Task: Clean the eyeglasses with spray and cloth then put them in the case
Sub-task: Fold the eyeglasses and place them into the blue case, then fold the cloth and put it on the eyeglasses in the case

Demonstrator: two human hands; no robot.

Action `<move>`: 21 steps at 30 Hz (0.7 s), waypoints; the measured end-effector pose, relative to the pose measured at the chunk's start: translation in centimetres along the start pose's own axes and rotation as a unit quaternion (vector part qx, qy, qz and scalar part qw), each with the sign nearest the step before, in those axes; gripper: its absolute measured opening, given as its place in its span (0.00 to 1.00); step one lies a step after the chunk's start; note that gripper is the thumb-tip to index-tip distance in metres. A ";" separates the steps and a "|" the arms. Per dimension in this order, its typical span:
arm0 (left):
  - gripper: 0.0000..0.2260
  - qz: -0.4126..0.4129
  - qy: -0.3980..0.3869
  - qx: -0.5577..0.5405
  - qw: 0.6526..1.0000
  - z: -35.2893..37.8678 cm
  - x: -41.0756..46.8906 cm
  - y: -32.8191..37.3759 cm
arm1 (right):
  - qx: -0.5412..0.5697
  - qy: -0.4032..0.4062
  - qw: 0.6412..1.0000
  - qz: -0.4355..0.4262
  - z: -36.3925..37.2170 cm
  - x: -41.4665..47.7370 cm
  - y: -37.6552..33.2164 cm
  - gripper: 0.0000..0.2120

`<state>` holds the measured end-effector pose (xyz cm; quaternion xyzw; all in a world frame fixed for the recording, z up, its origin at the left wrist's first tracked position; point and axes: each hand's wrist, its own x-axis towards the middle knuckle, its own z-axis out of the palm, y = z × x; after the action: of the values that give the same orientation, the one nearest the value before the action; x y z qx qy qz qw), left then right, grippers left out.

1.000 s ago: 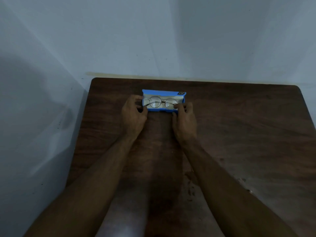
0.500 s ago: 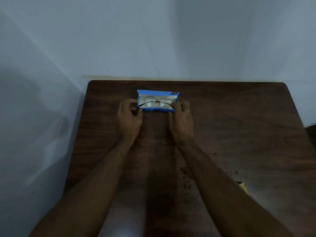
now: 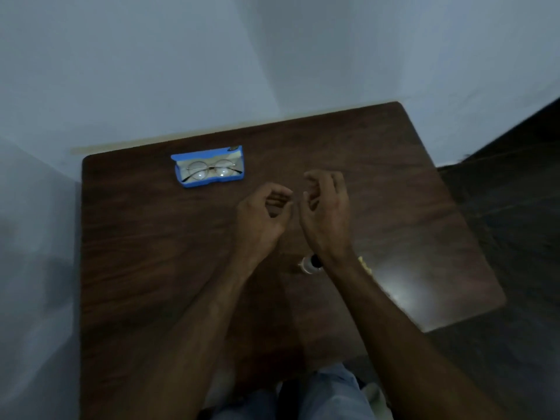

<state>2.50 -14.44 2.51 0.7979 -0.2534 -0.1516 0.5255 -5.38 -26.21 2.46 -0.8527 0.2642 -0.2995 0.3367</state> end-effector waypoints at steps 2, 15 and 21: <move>0.07 0.003 -0.108 0.009 0.994 2.4 0.5 1.1 | -0.012 0.019 0.999 0.046 -3.0 -1.7 1.9 0.15; 0.05 0.060 -0.401 0.199 0.892 12.2 3.6 3.6 | -0.195 -0.240 0.941 0.136 -9.1 -12.3 11.9 0.18; 0.05 0.066 -0.405 0.198 0.890 13.1 3.8 4.8 | -0.253 -0.245 0.933 0.078 -8.2 -13.5 13.3 0.17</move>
<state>-2.19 -28.15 1.73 0.7363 -0.5207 -0.3736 0.2171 -23.51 -29.18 -6.91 -0.9332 0.3063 0.0230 0.1864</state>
